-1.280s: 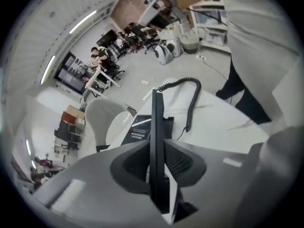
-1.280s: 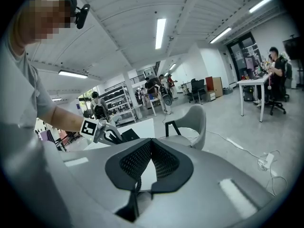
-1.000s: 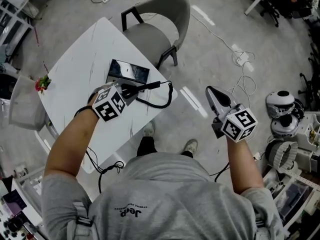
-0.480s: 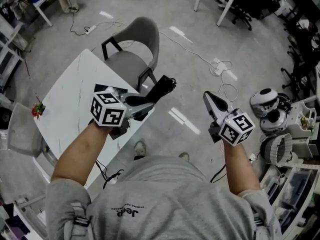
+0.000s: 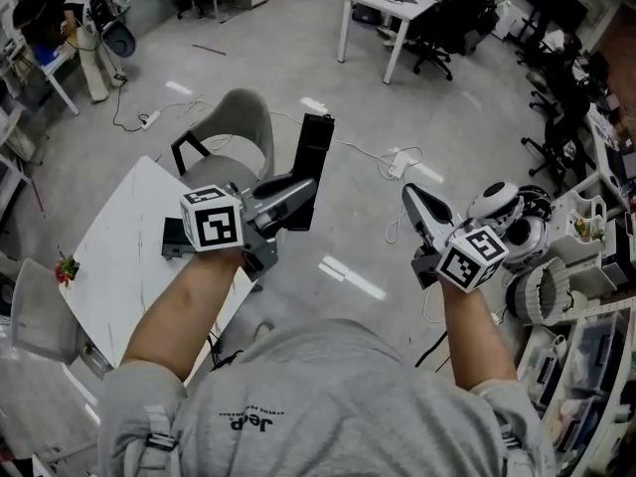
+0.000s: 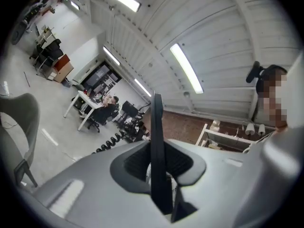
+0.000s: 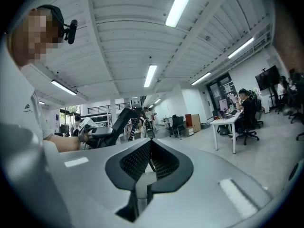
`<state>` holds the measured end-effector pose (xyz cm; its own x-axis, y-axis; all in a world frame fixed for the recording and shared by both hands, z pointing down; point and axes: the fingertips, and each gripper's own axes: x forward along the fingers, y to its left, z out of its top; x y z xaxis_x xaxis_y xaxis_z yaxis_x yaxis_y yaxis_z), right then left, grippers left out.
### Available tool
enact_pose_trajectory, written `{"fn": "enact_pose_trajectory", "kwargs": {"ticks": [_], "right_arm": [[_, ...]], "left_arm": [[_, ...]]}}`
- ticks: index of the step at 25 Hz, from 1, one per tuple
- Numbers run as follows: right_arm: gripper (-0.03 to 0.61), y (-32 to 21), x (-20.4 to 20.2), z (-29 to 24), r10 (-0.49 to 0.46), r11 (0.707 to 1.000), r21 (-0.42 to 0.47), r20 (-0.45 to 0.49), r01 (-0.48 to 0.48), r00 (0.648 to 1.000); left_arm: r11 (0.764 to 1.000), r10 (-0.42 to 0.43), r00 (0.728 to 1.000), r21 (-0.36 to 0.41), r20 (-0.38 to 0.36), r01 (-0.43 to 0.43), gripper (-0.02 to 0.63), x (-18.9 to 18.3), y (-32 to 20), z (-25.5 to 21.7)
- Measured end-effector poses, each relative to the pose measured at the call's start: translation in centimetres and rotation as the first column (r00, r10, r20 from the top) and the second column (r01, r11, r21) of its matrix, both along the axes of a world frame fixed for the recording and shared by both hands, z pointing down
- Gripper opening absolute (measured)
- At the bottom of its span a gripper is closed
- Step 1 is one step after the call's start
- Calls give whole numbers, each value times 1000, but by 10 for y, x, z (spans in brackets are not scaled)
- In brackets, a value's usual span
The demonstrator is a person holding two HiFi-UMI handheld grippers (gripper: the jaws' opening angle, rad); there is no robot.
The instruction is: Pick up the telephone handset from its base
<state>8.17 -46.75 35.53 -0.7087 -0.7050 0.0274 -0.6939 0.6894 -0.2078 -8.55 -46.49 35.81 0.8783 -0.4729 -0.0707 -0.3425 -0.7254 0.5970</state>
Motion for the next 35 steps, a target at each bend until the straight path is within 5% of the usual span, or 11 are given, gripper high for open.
{"fn": "enact_pose_trajectory", "kwargs": {"ticks": [6, 15, 35], "right_arm": [[5, 1, 30, -48, 39, 997, 65, 37, -41, 999], [5, -2, 55, -86, 77, 989, 129, 14, -78, 997], [5, -9, 57, -117, 68, 984, 166, 11, -69, 998]], "left_arm": [[991, -45, 995, 119, -93, 56, 138, 14, -16, -53], [961, -92, 992, 253, -83, 110, 138, 6, -28, -104], [941, -113, 994, 321, -11, 110, 138, 7, -20, -117]]}}
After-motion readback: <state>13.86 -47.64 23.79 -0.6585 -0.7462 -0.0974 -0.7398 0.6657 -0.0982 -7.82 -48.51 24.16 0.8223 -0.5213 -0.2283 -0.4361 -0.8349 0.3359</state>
